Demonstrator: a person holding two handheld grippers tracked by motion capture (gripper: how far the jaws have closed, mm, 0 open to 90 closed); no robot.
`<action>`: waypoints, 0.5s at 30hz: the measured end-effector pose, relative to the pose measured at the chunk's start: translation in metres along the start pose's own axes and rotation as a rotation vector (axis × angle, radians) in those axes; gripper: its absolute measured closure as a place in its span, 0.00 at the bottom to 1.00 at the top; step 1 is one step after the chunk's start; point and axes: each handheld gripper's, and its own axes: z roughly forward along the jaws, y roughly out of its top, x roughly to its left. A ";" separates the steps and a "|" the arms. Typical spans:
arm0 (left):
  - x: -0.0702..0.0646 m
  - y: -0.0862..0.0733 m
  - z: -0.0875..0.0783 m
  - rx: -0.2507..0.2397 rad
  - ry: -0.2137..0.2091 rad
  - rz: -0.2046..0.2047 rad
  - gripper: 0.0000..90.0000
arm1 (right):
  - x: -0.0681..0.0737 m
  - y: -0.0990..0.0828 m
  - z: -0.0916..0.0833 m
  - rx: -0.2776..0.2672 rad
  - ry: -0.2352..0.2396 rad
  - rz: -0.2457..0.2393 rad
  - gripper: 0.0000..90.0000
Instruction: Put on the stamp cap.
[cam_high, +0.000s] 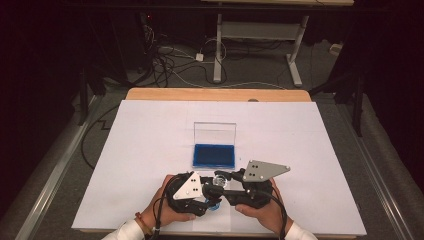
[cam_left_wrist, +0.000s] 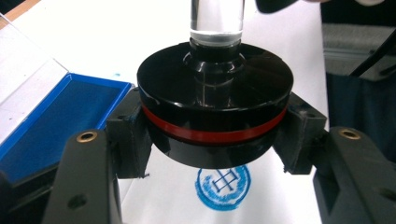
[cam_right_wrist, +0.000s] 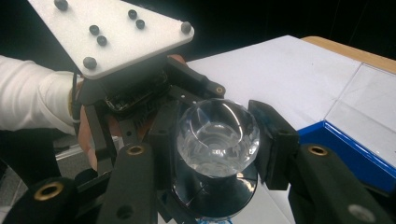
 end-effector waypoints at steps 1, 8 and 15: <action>0.000 0.000 0.000 -0.004 0.002 -0.002 0.40 | 0.000 0.000 0.000 0.001 0.002 0.002 0.64; 0.001 0.000 0.000 -0.005 -0.012 -0.027 0.40 | 0.000 -0.003 0.000 -0.028 -0.005 0.012 0.64; 0.006 -0.002 0.001 -0.006 -0.054 -0.067 0.40 | 0.002 -0.004 0.002 -0.002 -0.014 -0.005 0.64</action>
